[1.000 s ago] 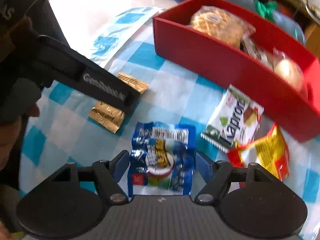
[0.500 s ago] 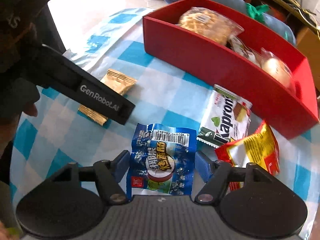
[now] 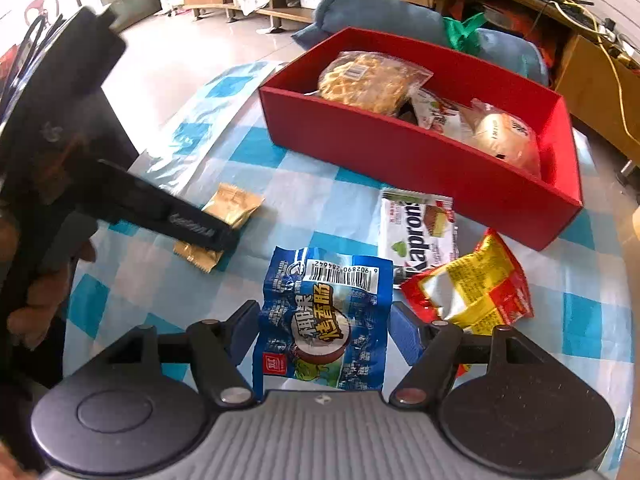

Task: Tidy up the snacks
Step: 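Grasp the gold foil packet with the left tool while the right tool grasps the blue snack packet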

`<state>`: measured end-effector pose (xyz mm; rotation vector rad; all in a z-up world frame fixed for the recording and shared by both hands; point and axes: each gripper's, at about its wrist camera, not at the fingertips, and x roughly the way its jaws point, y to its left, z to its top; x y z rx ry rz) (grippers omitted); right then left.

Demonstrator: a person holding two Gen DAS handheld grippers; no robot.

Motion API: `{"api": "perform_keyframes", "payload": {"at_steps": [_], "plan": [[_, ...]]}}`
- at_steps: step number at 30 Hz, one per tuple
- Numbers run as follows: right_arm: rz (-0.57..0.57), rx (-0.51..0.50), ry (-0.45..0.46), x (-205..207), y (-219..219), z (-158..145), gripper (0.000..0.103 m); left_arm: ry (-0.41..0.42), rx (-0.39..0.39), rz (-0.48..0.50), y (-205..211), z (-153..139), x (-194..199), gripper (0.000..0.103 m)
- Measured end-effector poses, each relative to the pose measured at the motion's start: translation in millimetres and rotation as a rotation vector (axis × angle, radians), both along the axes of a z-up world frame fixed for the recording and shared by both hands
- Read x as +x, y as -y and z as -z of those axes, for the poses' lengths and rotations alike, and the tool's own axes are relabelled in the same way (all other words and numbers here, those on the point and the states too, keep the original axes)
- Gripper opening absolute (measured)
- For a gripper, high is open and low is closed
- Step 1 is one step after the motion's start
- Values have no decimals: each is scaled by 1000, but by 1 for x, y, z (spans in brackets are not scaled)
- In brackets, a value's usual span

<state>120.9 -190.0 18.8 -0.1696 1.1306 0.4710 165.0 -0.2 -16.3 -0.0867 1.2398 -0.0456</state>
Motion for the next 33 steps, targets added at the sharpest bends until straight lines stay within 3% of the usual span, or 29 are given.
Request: {"api": "perform_keyframes", "payload": {"at_steps": [3, 8, 11, 15, 19, 20, 33], "plan": [[8, 10, 1, 0, 3, -1, 64, 4, 23, -8, -2, 2, 0, 52], [6, 27, 5, 0, 3, -5, 64, -9, 26, -23, -3, 9, 8, 87], [17, 41, -7, 3, 6, -3, 64, -2, 83, -3, 5, 15, 12, 93], [37, 42, -1, 6, 12, -5, 64, 4, 71, -23, 0, 11, 8, 80], [47, 40, 15, 6, 14, -10, 64, 18, 61, -35, -2, 3, -1, 51], [48, 40, 19, 6, 14, -11, 64, 17, 42, -46, -5, 2, -3, 49], [66, 49, 63, 4, 19, -23, 64, 65, -27, -42, 1, -19, -20, 49]]}}
